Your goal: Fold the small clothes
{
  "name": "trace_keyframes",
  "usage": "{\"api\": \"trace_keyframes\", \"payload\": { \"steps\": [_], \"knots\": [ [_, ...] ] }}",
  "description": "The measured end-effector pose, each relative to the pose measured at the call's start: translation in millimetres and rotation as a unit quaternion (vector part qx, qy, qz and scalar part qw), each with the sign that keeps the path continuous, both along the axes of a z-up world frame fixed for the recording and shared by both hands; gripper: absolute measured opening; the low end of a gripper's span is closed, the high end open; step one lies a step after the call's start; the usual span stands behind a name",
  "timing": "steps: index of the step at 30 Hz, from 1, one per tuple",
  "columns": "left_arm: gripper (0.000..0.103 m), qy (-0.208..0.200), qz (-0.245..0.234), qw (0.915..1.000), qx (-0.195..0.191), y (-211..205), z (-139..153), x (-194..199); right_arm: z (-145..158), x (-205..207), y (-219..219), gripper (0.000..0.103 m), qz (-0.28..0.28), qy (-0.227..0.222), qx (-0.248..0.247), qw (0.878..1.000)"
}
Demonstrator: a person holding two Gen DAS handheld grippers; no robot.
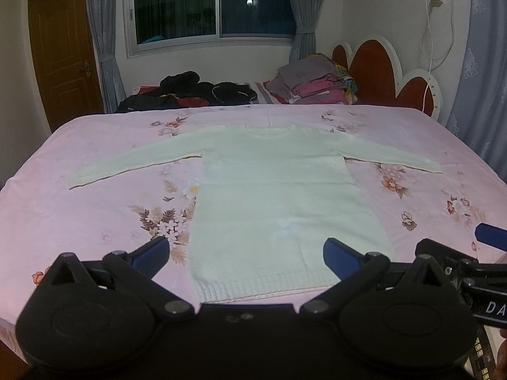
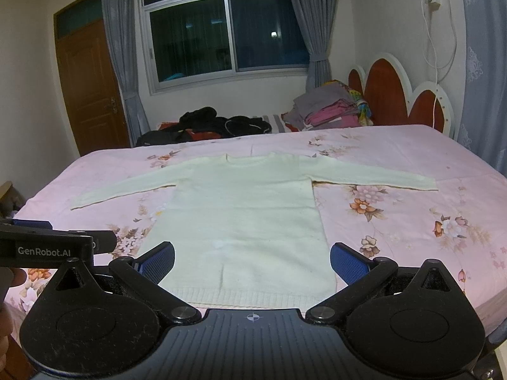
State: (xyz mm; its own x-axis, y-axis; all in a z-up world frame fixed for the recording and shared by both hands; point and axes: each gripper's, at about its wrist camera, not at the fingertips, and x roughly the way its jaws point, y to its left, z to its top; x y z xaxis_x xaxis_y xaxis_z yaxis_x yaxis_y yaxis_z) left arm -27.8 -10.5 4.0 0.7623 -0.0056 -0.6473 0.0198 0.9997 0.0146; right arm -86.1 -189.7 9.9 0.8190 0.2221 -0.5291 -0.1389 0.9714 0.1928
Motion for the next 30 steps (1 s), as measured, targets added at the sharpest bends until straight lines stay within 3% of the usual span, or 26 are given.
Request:
{"api": "trace_keyframes", "payload": {
  "steps": [30],
  "knots": [
    [0.103,0.027,0.025,0.9993,-0.011,7,-17,41,-11,34,-8,0.103,-0.014,0.016,-0.009,1.0]
  ]
}}
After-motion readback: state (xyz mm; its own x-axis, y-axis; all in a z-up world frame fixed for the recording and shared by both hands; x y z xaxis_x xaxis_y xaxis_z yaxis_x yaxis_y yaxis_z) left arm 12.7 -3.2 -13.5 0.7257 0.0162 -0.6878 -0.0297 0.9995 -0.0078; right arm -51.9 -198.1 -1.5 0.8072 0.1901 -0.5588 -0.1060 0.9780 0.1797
